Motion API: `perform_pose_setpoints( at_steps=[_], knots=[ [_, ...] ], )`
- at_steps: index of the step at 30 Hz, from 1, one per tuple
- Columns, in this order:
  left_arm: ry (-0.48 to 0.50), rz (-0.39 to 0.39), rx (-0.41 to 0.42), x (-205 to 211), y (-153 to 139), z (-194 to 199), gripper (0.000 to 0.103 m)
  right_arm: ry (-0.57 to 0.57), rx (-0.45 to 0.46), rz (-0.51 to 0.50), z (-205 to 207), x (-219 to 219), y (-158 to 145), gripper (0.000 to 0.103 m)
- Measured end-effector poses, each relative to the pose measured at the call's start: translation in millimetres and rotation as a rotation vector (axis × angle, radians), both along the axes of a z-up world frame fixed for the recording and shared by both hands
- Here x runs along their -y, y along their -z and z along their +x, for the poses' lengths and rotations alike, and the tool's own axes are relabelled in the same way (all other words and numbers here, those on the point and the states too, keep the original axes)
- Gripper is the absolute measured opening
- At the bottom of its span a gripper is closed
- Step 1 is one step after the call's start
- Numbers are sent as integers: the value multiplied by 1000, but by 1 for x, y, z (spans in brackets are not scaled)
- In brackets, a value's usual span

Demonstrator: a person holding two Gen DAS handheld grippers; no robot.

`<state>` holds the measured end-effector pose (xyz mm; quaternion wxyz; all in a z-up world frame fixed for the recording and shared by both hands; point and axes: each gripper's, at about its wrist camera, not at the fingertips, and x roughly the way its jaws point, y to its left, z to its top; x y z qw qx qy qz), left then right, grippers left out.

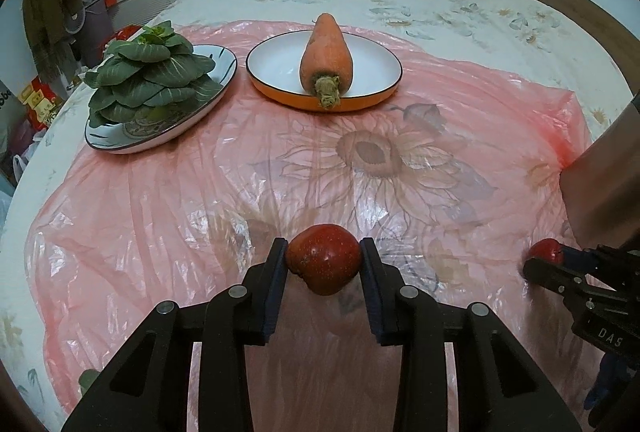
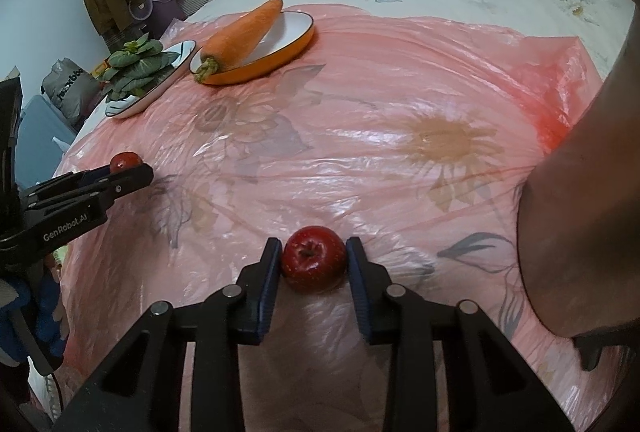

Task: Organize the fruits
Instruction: 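Close the left tool on its apple while the right tool grasps the other apple, then carry both red apples up and over toward the green tray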

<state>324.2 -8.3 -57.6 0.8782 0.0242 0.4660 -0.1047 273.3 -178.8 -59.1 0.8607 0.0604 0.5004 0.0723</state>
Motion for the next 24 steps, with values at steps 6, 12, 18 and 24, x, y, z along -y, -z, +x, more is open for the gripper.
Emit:
perform_pose_setpoints(
  at_steps=[6,12,18,24],
  knots=[
    [9,10,5,-1,-4,-8,31,-11,13,5,-6,-6,-6,13],
    [20,15,9,-1,-8,-19,31,-18,25,11,-15,-10,-11,13],
    [30,5,-1,3,-10,-33,31,-20,18,10,-30,-12,-10,13],
    [33,-2,-9,9,-13,-49,31,-21,19,9,-46,-11,-13,13]
  ],
)
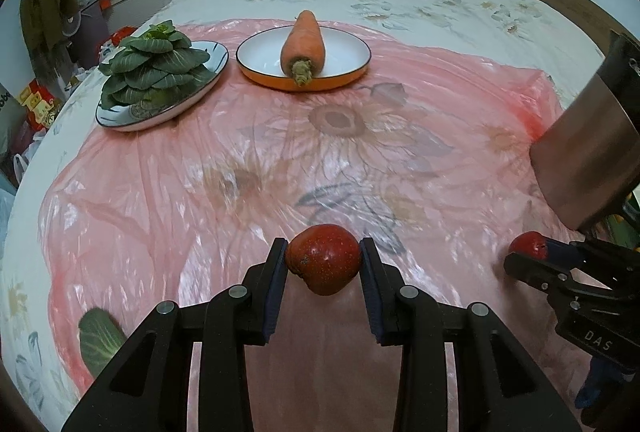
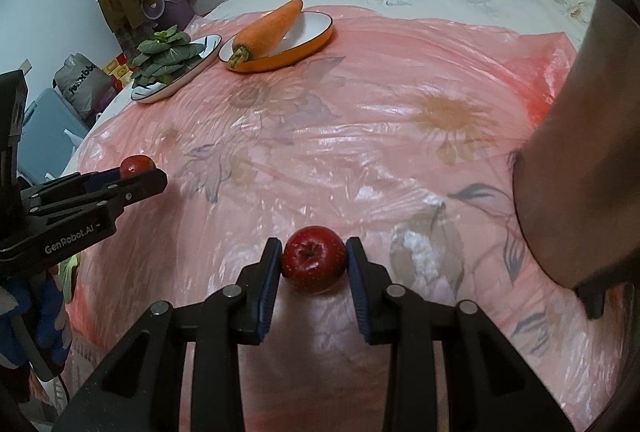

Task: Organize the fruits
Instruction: 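Carry both red apples up and over toward the green tray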

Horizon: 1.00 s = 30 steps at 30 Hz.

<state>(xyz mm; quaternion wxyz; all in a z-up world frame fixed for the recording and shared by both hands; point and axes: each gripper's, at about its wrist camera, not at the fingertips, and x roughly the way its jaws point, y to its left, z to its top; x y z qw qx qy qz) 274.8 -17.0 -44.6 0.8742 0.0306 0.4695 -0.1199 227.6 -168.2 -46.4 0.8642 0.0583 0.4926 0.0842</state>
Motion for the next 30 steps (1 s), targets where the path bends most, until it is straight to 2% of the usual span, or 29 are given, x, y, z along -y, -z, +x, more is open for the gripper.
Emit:
perform_pose_setpoints(
  at_steps=[14,21,30],
  knots=[
    [-29,-26,-5,2,-2,-50,31,-33,39,-3,-32,-4,-5,13],
    [-33,-34,20,2,-3,-75,31,-33,76,12,-48,-5,-5,13],
    [-40,-45,87,1,-32,-117,31,-40,143,23,-85,-8,-23,13]
  ],
)
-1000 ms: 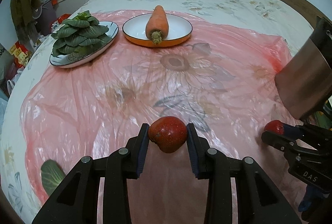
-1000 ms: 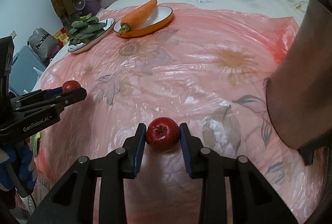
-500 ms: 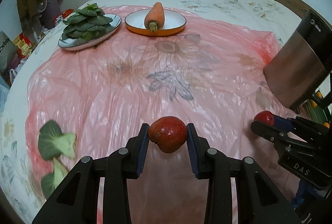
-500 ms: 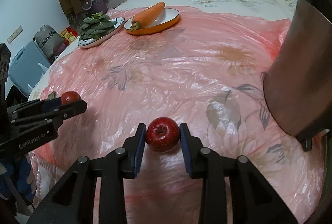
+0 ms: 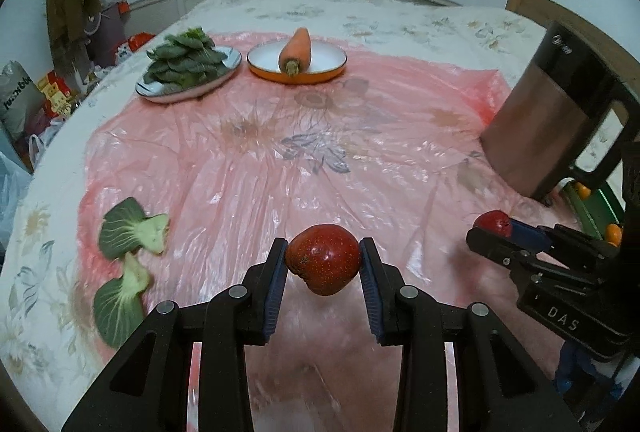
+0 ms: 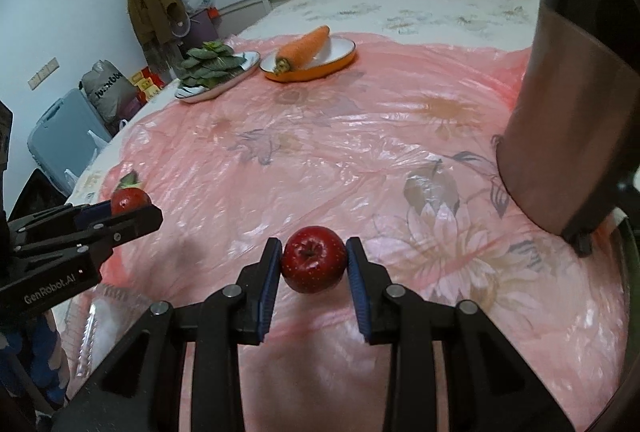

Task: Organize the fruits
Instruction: 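Carry both red apples up and over toward the green tray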

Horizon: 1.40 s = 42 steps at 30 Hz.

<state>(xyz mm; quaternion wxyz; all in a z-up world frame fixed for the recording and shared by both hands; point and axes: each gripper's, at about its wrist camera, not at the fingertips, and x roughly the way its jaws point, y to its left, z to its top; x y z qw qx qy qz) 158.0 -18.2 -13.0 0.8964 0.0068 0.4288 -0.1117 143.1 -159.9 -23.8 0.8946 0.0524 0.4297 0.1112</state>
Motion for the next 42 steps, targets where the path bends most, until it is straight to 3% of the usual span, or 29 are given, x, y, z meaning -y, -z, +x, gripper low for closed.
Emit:
perform_pose_setpoints(
  at_steps=[7,20,31,42],
  knots=[
    [19,4,52,8,-26,-63,31,33,66,5,-56,7,-29,13],
    [78,32,81,27,-42,-167,31,103,40,-46,-179,36,-52,13],
    [109,79,121,36,-54,-216,31,111,67,-63,-223,44,-70,13],
    [133,77,168,32,-67,-252,31,114,127,-91,-260,38,-99,13]
  ],
)
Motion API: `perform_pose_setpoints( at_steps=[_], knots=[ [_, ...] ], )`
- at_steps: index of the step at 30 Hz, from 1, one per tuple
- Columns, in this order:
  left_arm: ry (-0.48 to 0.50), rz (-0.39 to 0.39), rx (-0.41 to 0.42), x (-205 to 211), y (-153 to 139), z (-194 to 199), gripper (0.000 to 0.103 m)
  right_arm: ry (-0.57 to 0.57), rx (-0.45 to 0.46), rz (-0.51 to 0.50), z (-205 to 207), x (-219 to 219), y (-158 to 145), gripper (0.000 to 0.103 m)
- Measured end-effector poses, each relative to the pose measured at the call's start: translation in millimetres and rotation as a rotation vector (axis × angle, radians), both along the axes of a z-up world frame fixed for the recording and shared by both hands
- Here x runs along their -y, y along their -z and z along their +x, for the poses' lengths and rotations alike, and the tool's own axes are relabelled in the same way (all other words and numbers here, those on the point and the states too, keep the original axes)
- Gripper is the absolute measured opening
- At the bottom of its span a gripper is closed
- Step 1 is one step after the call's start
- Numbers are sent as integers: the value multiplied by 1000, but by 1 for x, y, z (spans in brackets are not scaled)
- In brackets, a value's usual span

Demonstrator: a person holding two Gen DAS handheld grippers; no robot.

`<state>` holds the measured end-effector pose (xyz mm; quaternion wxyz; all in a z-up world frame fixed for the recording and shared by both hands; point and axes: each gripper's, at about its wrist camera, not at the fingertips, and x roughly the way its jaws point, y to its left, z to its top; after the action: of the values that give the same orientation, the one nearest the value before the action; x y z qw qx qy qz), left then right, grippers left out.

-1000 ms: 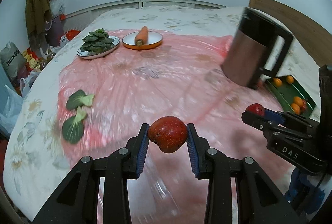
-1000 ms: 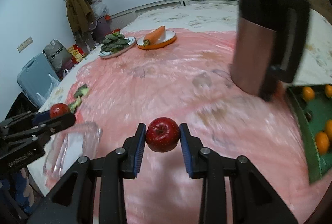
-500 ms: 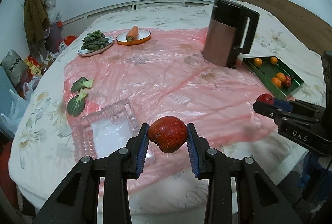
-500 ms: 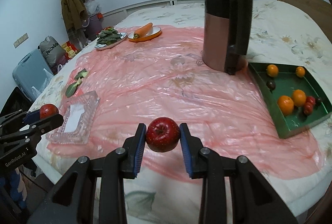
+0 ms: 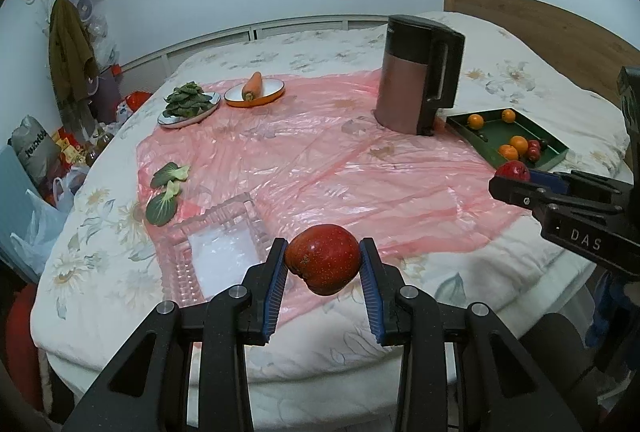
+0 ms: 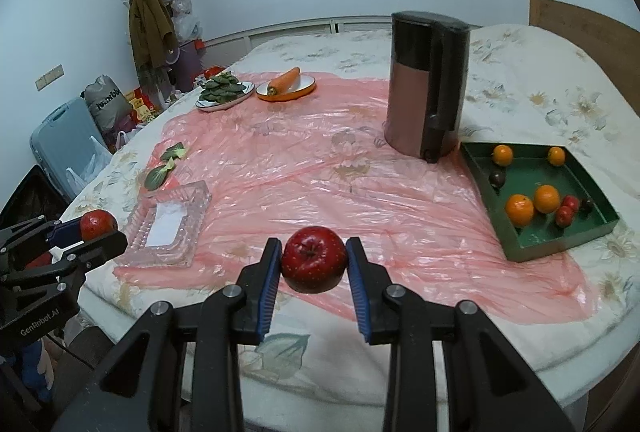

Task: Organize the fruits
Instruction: 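Carry both red apples up and over toward the green tray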

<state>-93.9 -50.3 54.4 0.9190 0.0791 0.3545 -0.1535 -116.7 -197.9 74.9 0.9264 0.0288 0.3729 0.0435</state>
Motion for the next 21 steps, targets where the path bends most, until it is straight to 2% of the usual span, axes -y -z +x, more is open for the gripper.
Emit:
perform_pose_setpoints(
  at_steps=[10,16,21],
  knots=[
    [23,-25,-23,1,2,-7,31,33,12,-19,-20,11,-12,13],
    [35,-17,-37,13,5,-1,31,68,20,8,-14,37,-7,13],
    [58,8,-81,35,15,10,31,114,17,33,-9,67,7,13]
  ],
)
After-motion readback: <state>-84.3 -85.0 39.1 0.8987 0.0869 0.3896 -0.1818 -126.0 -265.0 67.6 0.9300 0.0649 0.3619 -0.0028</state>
